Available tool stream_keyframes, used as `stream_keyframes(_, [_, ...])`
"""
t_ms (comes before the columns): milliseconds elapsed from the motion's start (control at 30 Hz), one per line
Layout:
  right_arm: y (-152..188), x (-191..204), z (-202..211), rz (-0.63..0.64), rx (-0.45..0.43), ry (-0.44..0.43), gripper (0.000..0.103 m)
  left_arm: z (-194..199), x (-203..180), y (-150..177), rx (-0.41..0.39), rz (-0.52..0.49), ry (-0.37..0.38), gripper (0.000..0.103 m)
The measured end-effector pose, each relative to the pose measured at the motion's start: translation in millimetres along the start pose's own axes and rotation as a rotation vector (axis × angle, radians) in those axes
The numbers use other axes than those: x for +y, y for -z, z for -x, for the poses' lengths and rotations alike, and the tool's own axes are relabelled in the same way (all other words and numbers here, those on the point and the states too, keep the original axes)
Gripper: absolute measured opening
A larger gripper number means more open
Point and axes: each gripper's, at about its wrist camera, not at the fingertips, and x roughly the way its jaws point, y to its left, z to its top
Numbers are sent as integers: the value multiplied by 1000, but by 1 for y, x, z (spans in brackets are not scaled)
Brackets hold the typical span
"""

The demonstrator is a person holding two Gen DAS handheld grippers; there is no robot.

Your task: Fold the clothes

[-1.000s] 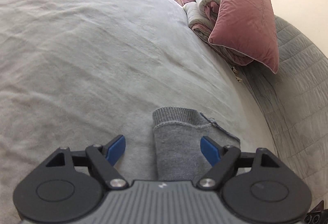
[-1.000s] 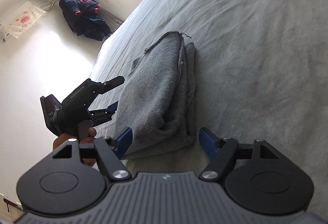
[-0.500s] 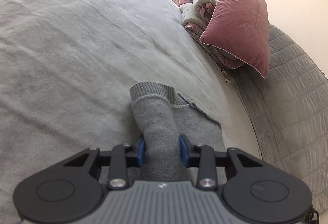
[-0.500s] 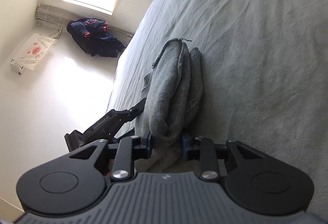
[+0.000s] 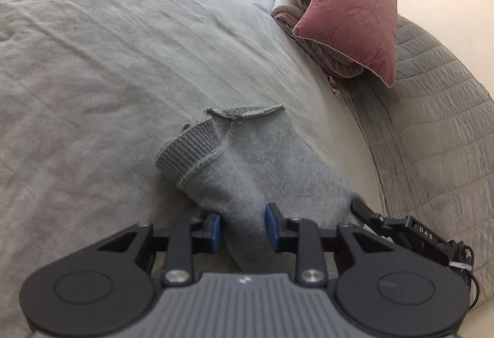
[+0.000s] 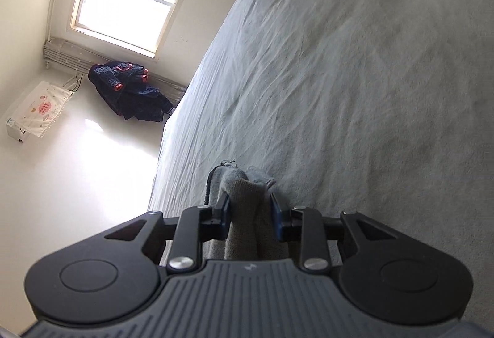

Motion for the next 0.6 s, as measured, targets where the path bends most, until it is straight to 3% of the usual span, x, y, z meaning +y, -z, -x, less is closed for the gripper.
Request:
stream_keyframes(67, [6, 4, -5, 49, -26, 83, 35, 5, 2, 1, -41, -23, -33, 41])
stream_keyframes(167, [21, 14, -5, 123, -98, 136, 50, 20, 0, -5, -151, -94, -88, 44])
stream_keyframes(333, [60, 46, 3, 458, -231, 244, 53, 21, -27, -28, -235, -283, -61, 45])
stream_keyframes(467, [89, 60, -1, 676, -281, 254, 53, -4, -48, -40, -226, -396, 32, 39])
stream_keyframes(533, [88, 59, -8, 704, -270, 254, 53, -19, -56, -45, -202, -443, 78, 35])
stream_keyframes(600, [88, 58, -14, 732, -258, 254, 53, -40, -60, -49, -129, -481, 110, 35])
